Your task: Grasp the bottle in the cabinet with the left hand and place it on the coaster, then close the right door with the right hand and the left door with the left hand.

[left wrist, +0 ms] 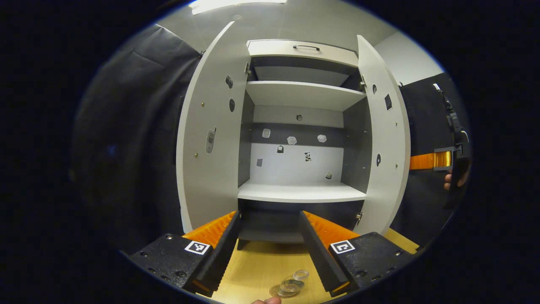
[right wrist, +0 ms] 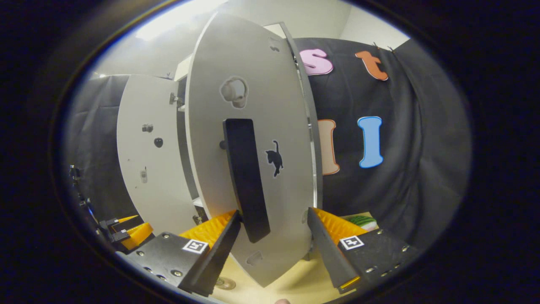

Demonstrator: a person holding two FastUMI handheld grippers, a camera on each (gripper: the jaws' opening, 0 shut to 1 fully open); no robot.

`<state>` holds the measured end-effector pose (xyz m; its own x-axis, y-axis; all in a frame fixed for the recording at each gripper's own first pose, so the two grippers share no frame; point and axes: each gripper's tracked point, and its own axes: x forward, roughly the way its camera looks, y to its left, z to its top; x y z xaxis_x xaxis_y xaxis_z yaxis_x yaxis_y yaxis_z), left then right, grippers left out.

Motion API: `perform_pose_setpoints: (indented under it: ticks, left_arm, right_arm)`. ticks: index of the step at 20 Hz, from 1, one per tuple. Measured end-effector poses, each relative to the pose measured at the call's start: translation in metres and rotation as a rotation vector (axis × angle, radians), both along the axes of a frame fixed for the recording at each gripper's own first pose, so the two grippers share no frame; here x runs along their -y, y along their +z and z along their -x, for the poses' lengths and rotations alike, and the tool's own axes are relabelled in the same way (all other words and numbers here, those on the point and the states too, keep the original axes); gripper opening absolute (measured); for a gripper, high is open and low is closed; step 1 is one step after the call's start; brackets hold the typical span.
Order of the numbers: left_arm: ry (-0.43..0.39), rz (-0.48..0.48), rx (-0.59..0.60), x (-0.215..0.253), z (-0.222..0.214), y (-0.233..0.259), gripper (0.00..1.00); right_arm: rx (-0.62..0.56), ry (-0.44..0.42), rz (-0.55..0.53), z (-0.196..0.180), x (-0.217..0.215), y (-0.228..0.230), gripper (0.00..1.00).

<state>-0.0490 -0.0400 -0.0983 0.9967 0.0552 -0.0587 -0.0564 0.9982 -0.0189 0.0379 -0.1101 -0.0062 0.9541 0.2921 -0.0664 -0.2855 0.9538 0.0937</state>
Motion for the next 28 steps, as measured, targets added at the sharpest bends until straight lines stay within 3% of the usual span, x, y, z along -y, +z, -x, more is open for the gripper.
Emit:
perform_pose_setpoints:
  ticks: [5, 6, 7, 14, 28]
  left_arm:
    - [0.014, 0.014, 0.017, -0.013, -0.003, 0.009, 0.88]
    - [0.019, 0.013, 0.018, -0.018, -0.004, 0.011, 0.88]
    - [0.026, 0.011, 0.019, -0.022, -0.005, 0.012, 0.88]
    - [0.083, -0.001, 0.029, -0.062, 0.002, 0.026, 0.87]
    - [0.162, 0.006, 0.019, -0.146, -0.004, 0.034, 0.91]
  right_arm:
    - [0.025, 0.009, 0.03, -0.015, -0.029, 0.0, 0.99]
    - [0.037, 0.015, 0.043, -0.019, -0.037, 0.001, 0.95]
    - [0.046, 0.013, 0.053, -0.024, -0.044, 0.0, 1.0]
    - [0.07, 0.002, 0.106, -0.065, -0.096, -0.004, 1.0]
    - [0.11, -0.081, 0.143, -0.129, -0.138, 0.001, 1.0]
